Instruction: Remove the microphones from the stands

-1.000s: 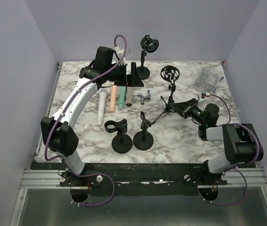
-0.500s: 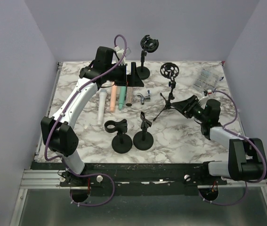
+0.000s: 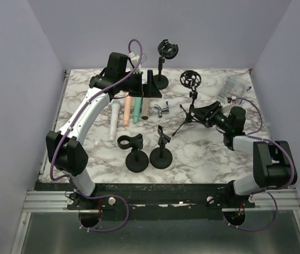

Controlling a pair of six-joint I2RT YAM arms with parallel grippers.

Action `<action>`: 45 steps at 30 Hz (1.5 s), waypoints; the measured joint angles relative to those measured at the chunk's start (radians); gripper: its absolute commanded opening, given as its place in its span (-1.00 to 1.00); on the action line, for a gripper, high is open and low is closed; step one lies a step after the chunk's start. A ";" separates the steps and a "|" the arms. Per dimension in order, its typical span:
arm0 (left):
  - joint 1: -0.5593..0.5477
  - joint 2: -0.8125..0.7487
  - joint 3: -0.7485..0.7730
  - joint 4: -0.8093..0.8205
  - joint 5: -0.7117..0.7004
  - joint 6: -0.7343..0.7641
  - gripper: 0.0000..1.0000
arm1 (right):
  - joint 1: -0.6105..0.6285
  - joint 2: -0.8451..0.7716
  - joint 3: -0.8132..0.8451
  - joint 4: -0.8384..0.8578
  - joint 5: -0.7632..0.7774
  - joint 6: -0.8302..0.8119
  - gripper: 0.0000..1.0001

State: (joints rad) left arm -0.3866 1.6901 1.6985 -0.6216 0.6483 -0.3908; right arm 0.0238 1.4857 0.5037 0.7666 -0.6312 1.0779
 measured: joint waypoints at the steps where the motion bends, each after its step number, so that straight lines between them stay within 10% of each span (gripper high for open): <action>1: 0.000 0.000 0.000 0.000 0.000 0.000 0.95 | 0.000 0.002 0.006 0.005 -0.001 0.004 0.13; 11: 0.000 0.000 0.000 0.000 0.000 0.000 0.95 | 0.000 0.037 0.047 0.033 -0.003 0.012 -0.26; 19: 0.000 0.000 0.000 0.000 0.001 -0.001 0.95 | 0.000 0.009 0.064 -0.040 0.009 -0.077 -0.99; 45: 0.000 0.006 -0.001 0.007 0.003 -0.003 0.94 | 0.404 -0.195 0.204 -0.527 0.810 -0.735 -0.99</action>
State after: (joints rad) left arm -0.3866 1.6962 1.6974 -0.6144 0.6510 -0.3939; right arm 0.4274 1.2911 0.7078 0.2398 0.1787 0.3424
